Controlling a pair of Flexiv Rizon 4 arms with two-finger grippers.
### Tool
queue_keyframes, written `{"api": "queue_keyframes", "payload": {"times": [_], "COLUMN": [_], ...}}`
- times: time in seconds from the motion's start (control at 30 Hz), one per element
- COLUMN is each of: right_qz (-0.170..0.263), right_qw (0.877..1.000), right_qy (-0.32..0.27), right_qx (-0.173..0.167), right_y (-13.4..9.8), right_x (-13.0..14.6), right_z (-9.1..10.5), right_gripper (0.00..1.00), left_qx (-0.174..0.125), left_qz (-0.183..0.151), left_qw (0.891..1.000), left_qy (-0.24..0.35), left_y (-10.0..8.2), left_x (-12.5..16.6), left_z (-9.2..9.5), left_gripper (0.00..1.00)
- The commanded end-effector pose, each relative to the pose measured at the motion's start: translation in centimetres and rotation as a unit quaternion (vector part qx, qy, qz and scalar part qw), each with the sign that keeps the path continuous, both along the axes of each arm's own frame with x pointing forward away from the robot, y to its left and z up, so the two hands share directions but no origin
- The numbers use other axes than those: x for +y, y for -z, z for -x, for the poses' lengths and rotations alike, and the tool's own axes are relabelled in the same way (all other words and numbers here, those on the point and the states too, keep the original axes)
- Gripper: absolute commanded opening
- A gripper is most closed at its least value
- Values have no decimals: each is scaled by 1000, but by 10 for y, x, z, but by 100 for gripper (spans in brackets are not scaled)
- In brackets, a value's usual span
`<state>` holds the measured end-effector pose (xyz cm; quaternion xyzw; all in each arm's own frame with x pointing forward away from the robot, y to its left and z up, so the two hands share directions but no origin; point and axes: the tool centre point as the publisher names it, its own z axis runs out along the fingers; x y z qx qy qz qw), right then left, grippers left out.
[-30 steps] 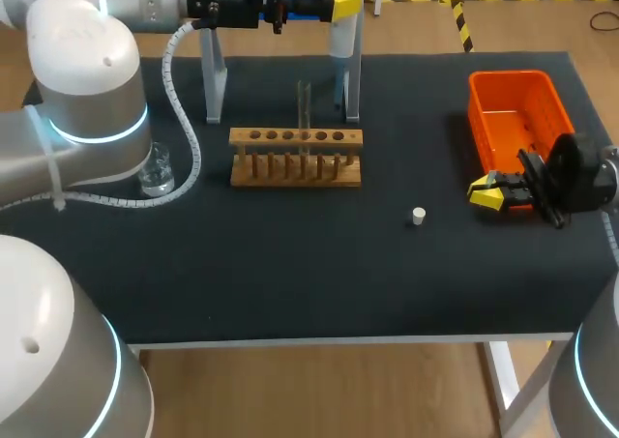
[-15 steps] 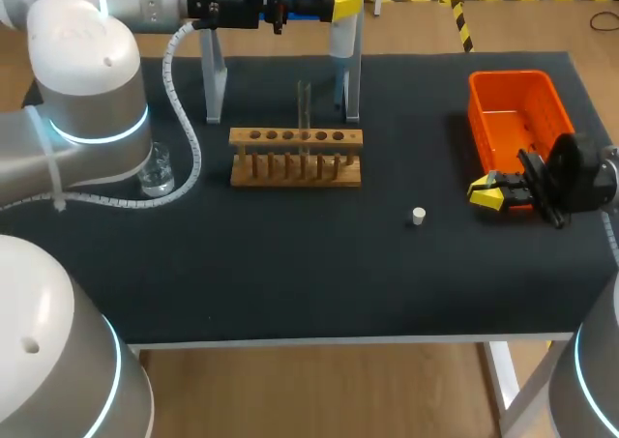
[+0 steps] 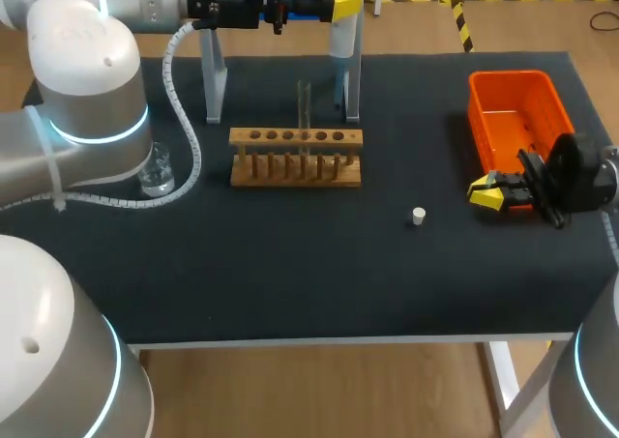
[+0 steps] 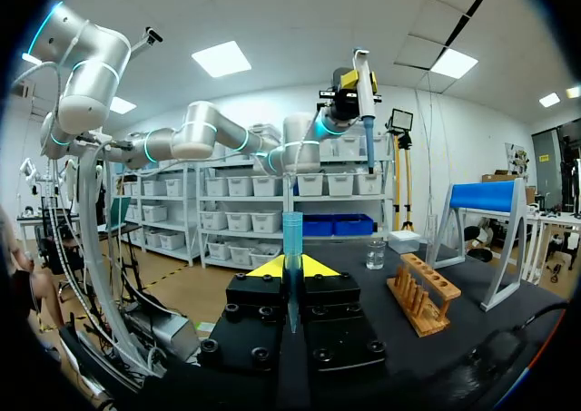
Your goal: Invert the test tube, pick up the pipette, mount the tip to pipette, aspirate from beaker and dispense into the tube, eject the tip, return the pipette, and cap with the stopper.
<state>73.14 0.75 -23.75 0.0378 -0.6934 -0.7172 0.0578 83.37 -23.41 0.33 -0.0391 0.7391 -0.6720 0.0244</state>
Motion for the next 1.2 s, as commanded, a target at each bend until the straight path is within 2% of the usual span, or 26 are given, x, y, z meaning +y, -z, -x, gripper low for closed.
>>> {"api": "queue_keyframes", "payload": {"times": [0.03, 0.57, 1.2], "right_qz": [1, 1, 1], "right_qw": [1000, 1000, 1000], "right_qy": [1, 1, 1], "right_qx": [0, 0, 0], "right_y": [0, 0, 0], "right_x": [-1, -1, -1], "right_z": [1, 1, 1], "right_gripper": [0, 0, 0], "left_qx": [-1, -1, -1], "left_qz": [2, 2, 2], "left_qw": [1000, 1000, 999], "left_qy": [-1, -1, -50], "left_y": [1, 1, 3], "left_x": [-1, -1, 6], "left_z": [0, 0, 2], "left_gripper": [0, 0, 0]}}
